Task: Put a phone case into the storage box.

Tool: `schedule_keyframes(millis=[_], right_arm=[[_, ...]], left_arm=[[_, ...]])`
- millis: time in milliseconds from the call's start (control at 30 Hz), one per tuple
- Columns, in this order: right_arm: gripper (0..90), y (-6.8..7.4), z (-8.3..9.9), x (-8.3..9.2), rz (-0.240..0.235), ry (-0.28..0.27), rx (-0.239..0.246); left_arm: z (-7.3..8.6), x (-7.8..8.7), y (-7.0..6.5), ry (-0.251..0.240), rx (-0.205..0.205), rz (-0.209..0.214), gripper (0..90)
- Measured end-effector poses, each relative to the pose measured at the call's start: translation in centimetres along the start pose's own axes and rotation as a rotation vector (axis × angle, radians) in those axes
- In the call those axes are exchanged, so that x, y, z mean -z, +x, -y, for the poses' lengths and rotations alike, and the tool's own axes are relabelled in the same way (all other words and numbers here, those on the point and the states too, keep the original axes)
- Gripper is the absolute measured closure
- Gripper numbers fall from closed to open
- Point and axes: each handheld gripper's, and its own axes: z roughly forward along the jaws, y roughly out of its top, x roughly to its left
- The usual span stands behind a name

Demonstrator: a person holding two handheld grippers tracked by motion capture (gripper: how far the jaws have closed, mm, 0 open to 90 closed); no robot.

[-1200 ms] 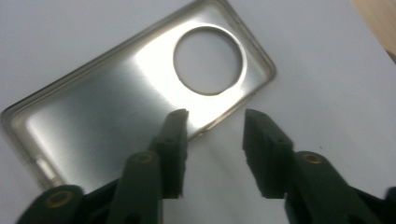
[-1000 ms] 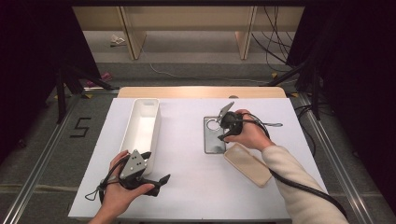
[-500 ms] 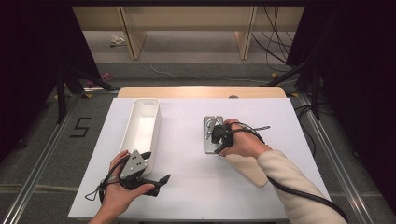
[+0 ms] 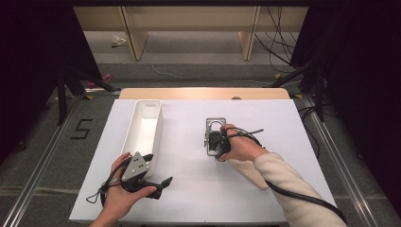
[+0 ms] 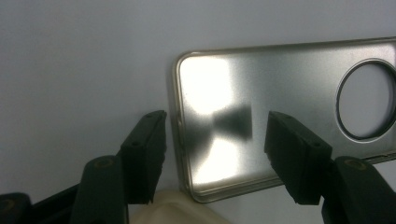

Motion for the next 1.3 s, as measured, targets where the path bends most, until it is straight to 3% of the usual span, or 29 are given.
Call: schedule_keyframes(millis=[633,1300], right_arm=[[46.0,-0.13,-0.54,0.0,-0.01,0.047,0.049],[63.2,-0.12,-0.83,0.08,-0.07,0.082,0.069]], left_arm=[[0.0,0.01,0.0,-0.001,-0.001,0.0,1.2],[0.02,-0.05,-0.06,0.002,-0.002,0.001,1.7]])
